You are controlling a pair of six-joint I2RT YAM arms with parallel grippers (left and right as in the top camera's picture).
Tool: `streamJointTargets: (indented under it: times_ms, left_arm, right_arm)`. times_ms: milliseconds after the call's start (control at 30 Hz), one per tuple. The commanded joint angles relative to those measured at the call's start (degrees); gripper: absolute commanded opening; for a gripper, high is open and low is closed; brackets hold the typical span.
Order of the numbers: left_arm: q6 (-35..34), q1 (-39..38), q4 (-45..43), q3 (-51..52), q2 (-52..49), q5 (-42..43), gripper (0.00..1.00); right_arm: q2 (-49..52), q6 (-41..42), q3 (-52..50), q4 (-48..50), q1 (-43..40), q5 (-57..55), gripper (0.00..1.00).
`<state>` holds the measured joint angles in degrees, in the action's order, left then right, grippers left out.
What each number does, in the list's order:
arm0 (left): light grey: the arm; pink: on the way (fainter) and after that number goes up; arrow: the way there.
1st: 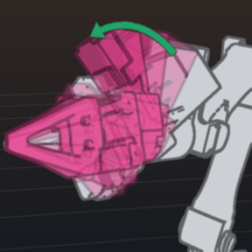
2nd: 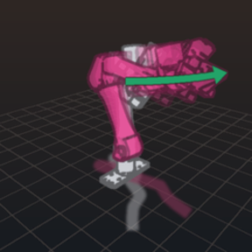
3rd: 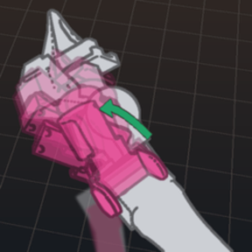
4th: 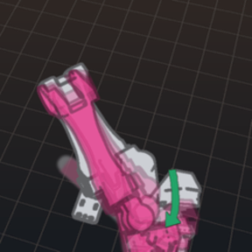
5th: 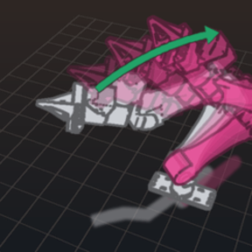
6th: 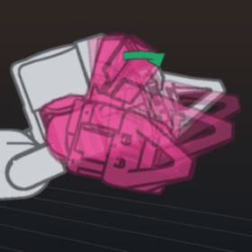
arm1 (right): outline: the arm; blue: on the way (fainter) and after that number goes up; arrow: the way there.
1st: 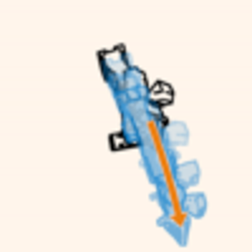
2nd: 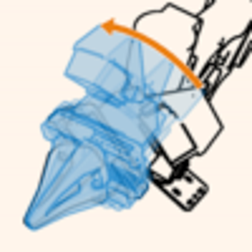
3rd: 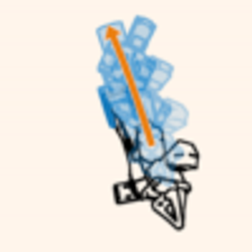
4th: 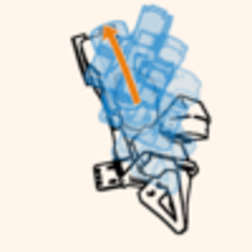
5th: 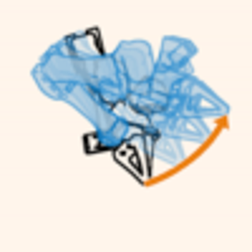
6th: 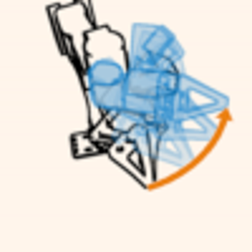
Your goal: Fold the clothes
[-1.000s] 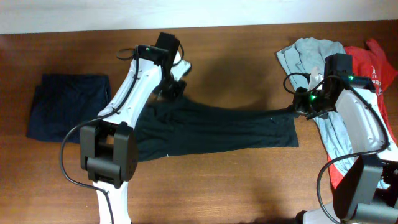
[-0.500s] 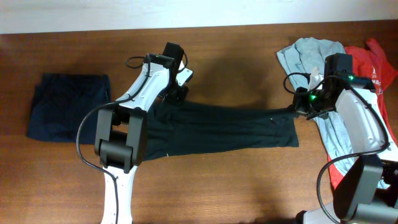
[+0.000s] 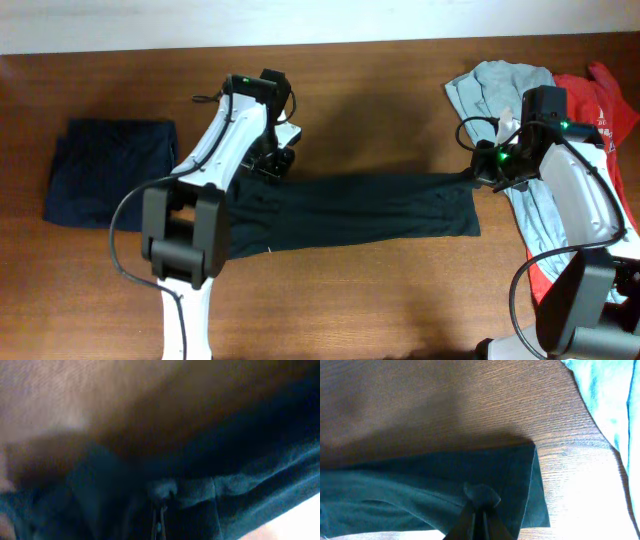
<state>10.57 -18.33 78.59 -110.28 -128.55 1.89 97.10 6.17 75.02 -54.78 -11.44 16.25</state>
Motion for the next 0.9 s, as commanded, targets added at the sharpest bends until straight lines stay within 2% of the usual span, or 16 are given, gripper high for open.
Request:
streamJointTargets:
  times_ms: [0,267,333,467,633,733,800,867]
  left_arm:
    - [-3.69,-0.07,3.17,-0.72,2.84,0.48,0.01]
    - [-3.91,-2.19,5.53,4.96,2.84,3.52,0.06]
    - [-3.91,-3.04,5.68,7.04,2.84,3.48,0.12]
    - [-3.91,-3.54,5.42,8.72,2.84,2.86,0.13]
    - [-6.49,-2.95,5.03,8.72,3.02,-2.82,0.19]
    - [-6.51,-1.95,5.07,8.72,3.02,-3.43,0.19]
    - [-7.45,-1.31,5.18,8.72,3.02,-6.84,0.2]
    - [-9.68,-0.37,4.79,8.72,3.02,-10.67,0.26]
  right_arm:
    - [-0.9,0.07,0.26,0.2,-0.22,-0.9,0.06]
    - [-0.9,0.04,0.26,0.17,-0.22,-0.9,0.06]
    - [-0.9,0.04,0.26,0.2,-0.22,-0.9,0.06]
    - [-0.9,0.04,0.26,0.17,-0.22,-0.9,0.06]
    - [-0.9,0.04,0.26,0.17,-0.22,-0.9,0.06]
    - [-0.9,0.04,0.26,0.17,-0.22,-0.9,0.06]
    - [-0.9,0.04,0.26,0.17,-0.22,-0.9,0.06]
    - [-0.9,0.04,0.26,0.2,-0.22,-0.9,0.06]
